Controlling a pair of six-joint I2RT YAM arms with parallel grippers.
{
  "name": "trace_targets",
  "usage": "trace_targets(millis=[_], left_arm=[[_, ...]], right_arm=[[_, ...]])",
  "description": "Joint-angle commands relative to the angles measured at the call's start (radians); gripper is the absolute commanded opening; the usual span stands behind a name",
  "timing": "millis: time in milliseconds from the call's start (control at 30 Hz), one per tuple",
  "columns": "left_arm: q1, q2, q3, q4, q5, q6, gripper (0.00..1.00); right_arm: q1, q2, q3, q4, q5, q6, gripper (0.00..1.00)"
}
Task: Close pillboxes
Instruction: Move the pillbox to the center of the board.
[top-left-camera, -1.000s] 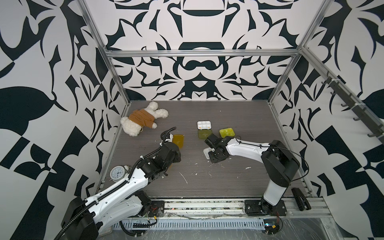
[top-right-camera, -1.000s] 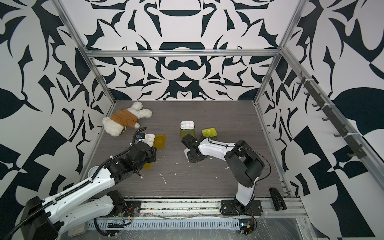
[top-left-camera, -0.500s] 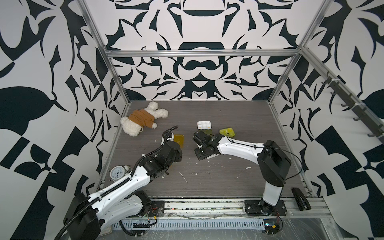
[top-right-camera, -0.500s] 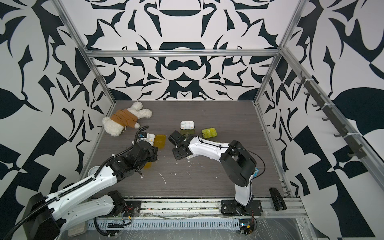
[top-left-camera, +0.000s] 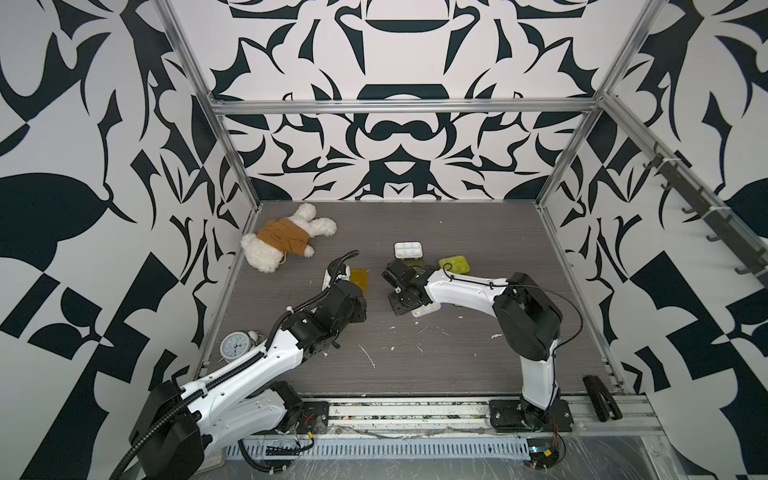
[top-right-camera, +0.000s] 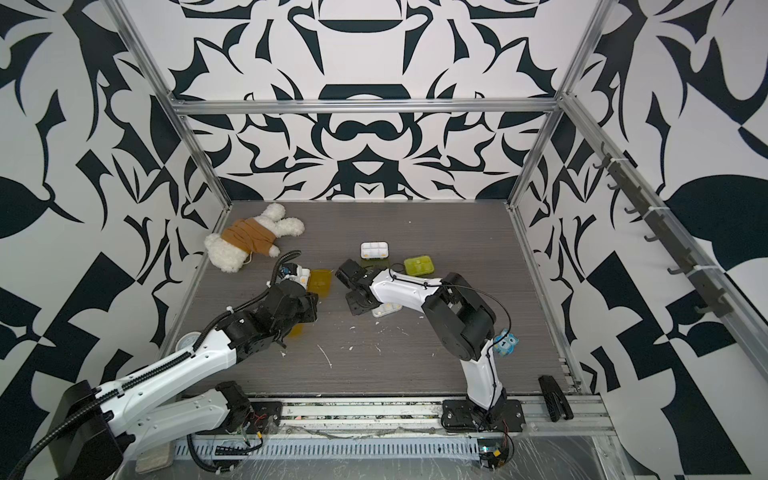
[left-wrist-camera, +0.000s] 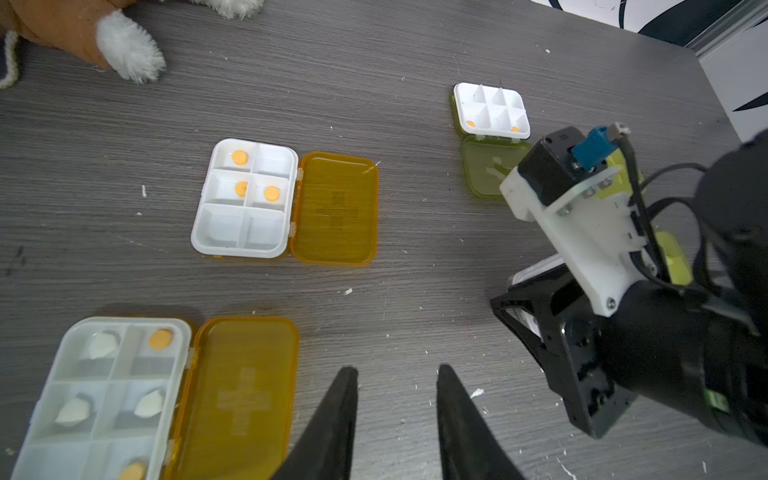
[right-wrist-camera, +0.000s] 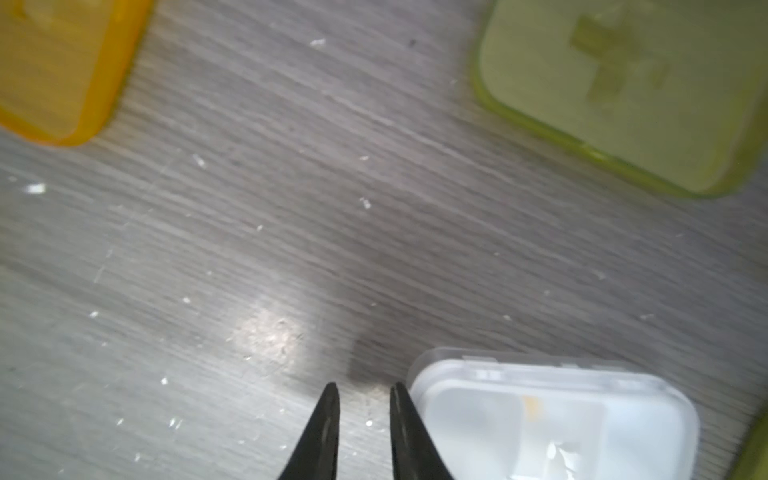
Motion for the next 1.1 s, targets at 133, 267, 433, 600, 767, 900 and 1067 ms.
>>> trace_targets(millis=[133,267,433,600,767,900,1067], left_arm=[[0.005,0.014,0.029,0.026,0.009,0.005,0.35],[0.006,0.012,0.029,0.023,0.012,0.005,0.35],[0.005,0.000,0.019,0.028,0.011,0.003,0.35],[0.006,0.006,0.016,0.030,0.016,-0.004,0.35],[0.006,0.004,0.012,0.034,0.016,-0.002,0.35],[0.006,0.001,0.016,0.027,0.011,0.004,0.35],[0.005,-0.017,0.009,0.022,0.007,0.008,0.36]], right_arm=[[-0.051,-0.053,-0.037,-0.004,0.051,0.010,0.24],[-0.066,-0.068,-0.056,-0.008,0.051,0.002,0.24],[-0.092,-0.091,-0.097,-0.006,0.051,-0.002,0.24],[-0.118,-0.117,-0.138,0.000,0.050,-0.009,0.24],[-0.147,-0.138,-0.147,-0.004,0.045,-0.019,0.24],[-0.144,-0.143,-0.086,-0.032,0.030,-0.021,0.24],[-0.145,-0.114,0.026,-0.014,0.051,-0.021,0.30]])
